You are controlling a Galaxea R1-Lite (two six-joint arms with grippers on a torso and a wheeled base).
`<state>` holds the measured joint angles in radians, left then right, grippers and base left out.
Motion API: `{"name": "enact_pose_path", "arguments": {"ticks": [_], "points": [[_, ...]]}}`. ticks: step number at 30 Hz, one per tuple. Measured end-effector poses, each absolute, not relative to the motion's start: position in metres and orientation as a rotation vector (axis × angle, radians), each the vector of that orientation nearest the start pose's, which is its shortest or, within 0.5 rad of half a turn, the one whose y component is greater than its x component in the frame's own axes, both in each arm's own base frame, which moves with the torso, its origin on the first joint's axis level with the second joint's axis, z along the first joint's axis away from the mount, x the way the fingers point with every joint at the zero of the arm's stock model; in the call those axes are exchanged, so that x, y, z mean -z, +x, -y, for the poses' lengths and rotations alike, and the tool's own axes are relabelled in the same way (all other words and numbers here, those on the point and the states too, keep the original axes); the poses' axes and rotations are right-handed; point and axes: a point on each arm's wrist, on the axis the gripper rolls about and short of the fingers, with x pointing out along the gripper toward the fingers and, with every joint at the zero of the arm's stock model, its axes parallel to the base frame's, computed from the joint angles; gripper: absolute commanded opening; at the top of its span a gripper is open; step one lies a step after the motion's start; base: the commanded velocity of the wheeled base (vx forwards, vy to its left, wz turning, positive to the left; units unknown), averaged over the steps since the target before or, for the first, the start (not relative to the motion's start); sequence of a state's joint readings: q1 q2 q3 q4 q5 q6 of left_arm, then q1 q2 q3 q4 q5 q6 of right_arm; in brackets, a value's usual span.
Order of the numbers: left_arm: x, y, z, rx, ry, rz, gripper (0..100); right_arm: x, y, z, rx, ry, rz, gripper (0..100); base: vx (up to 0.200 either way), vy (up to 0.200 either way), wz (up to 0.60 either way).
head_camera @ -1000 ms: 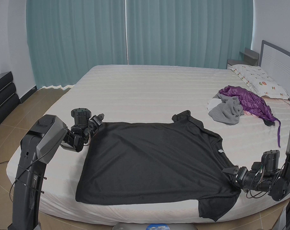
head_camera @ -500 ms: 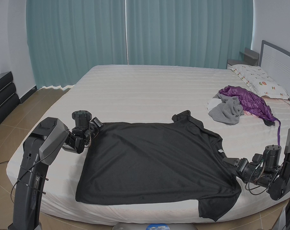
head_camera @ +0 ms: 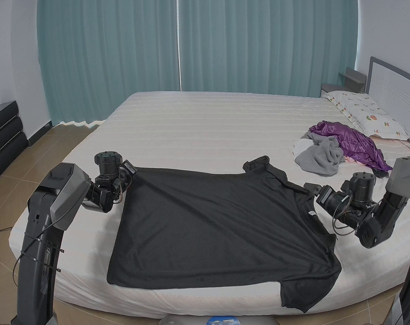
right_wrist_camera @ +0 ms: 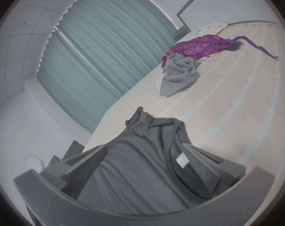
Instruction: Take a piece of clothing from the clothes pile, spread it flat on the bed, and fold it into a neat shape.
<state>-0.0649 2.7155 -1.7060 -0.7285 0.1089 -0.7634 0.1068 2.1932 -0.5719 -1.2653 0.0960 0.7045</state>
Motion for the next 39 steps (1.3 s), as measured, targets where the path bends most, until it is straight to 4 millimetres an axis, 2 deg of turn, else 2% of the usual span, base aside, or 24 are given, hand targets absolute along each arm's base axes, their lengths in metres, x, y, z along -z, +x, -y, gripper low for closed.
{"name": "enact_pose_path", "arguments": {"ticks": [10, 15, 19, 26, 33, 39], "points": [[-0.001, 0.528, 0.018, -0.171, -0.773, -0.217, 0, -0.046, 0.42, -0.068, -0.05, 0.624, -0.375, 100, 0.0, 0.0, 0.0], [-0.004, 0.527, 0.013, -0.181, -0.784, -0.211, 0, -0.038, 0.452, -0.092, -0.067, 0.598, -0.393, 100, 0.0, 0.0, 0.0], [-0.004, 0.527, 0.01, -0.186, -0.79, -0.211, 0, -0.019, 0.469, -0.115, -0.088, 0.589, -0.437, 100, 0.0, 0.0, 0.0], [-0.001, 0.525, 0.009, -0.192, -0.79, -0.225, 0, 0.002, 0.481, -0.132, -0.089, 0.614, -0.504, 100, 0.0, 0.0, 0.0], [0.001, 0.522, 0.011, -0.194, -0.789, -0.237, 0, 0.014, 0.497, -0.133, -0.073, 0.622, -0.504, 100, 0.0, 0.0, 0.0], [0.001, 0.521, 0.012, -0.193, -0.789, -0.242, 0, 0.023, 0.515, -0.115, -0.014, 0.631, -0.463, 100, 0.0, 0.0, 0.0]]}}
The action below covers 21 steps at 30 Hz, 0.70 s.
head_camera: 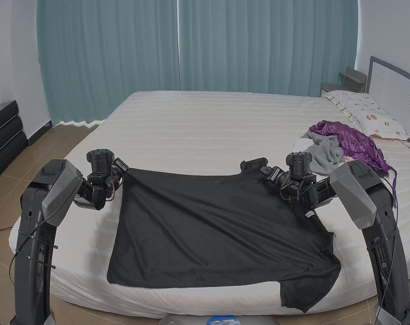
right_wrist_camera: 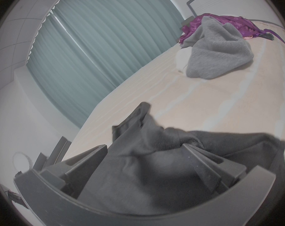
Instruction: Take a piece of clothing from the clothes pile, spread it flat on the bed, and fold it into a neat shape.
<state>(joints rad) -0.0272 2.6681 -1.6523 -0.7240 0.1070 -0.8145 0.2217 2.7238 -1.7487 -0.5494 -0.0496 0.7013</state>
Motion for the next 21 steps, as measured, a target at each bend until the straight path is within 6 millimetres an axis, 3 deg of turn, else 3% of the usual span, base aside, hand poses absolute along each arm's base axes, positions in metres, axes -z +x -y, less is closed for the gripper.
{"name": "enact_pose_path", "arguments": {"ticks": [12, 21], "points": [[0.001, 0.52, 0.012, -0.193, -0.788, -0.244, 0, 0.029, 0.545, -0.04, 0.163, 0.656, -0.329, 100, 0.0, 0.0, 0.0], [0.001, 0.52, 0.014, -0.192, -0.788, -0.245, 0, 0.017, 0.54, -0.042, 0.132, 0.638, -0.338, 100, 0.0, 0.0, 0.0]]}}
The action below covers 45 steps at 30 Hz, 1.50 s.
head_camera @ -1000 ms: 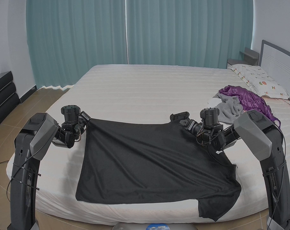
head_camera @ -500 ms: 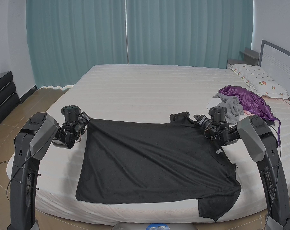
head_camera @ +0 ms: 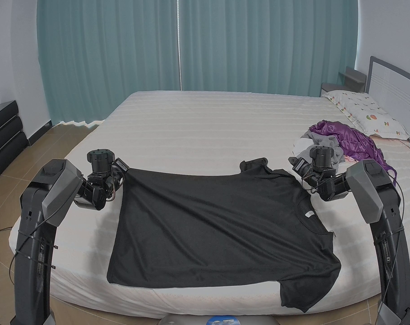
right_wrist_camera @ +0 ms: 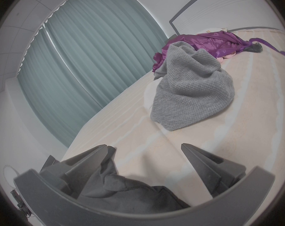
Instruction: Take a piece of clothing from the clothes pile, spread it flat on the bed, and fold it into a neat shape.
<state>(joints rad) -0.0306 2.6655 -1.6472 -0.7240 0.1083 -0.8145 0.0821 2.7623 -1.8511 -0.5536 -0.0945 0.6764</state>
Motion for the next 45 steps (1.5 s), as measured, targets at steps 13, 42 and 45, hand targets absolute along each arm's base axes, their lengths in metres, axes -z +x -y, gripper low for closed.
{"name": "enact_pose_path", "arguments": {"ticks": [13, 42, 45], "points": [[0.001, 0.52, 0.014, -0.192, -0.787, -0.246, 0, 0.026, 0.532, -0.069, 0.044, 0.5, -0.4, 0, 0.0, 0.0, 0.0], [-0.005, 0.524, 0.018, -0.167, -0.785, -0.21, 0, 0.01, 0.544, -0.053, 0.077, 0.512, -0.254, 100, 0.0, 0.0, 0.0], [-0.004, 0.524, 0.018, -0.168, -0.784, -0.213, 0, 0.016, 0.542, -0.058, 0.078, 0.505, -0.288, 100, 0.0, 0.0, 0.0]]}}
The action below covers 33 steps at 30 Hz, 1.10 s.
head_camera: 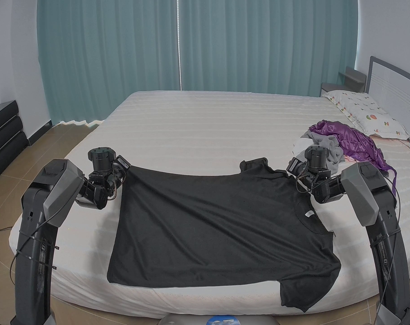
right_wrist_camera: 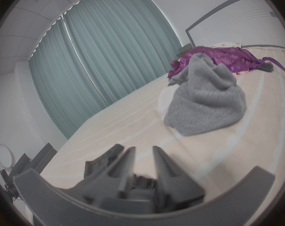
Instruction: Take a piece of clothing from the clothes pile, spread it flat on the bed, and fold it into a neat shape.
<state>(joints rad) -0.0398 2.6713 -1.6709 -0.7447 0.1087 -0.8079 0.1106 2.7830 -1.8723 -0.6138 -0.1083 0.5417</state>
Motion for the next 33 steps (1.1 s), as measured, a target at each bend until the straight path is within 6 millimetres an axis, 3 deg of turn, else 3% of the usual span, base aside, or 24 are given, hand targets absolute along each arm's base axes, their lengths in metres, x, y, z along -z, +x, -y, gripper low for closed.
{"name": "enact_pose_path", "arguments": {"ticks": [10, 11, 23, 33], "points": [[-0.002, 0.523, 0.019, -0.169, -0.783, -0.219, 0, 0.042, 0.539, -0.07, 0.075, 0.486, -0.364, 100, 0.0, 0.0, 0.0], [-0.002, 0.523, 0.019, -0.169, -0.783, -0.219, 0, 0.043, 0.539, -0.07, 0.075, 0.486, -0.366, 0, 0.0, 0.0, 0.0], [-0.002, 0.526, 0.019, -0.165, -0.779, -0.202, 0, 0.044, 0.54, -0.061, 0.121, 0.49, -0.344, 0, 0.0, 0.0, 0.0], [-0.005, 0.532, 0.019, -0.151, -0.78, -0.161, 0, 0.018, 0.552, -0.045, 0.16, 0.512, -0.187, 0, 0.0, 0.0, 0.0]]}}
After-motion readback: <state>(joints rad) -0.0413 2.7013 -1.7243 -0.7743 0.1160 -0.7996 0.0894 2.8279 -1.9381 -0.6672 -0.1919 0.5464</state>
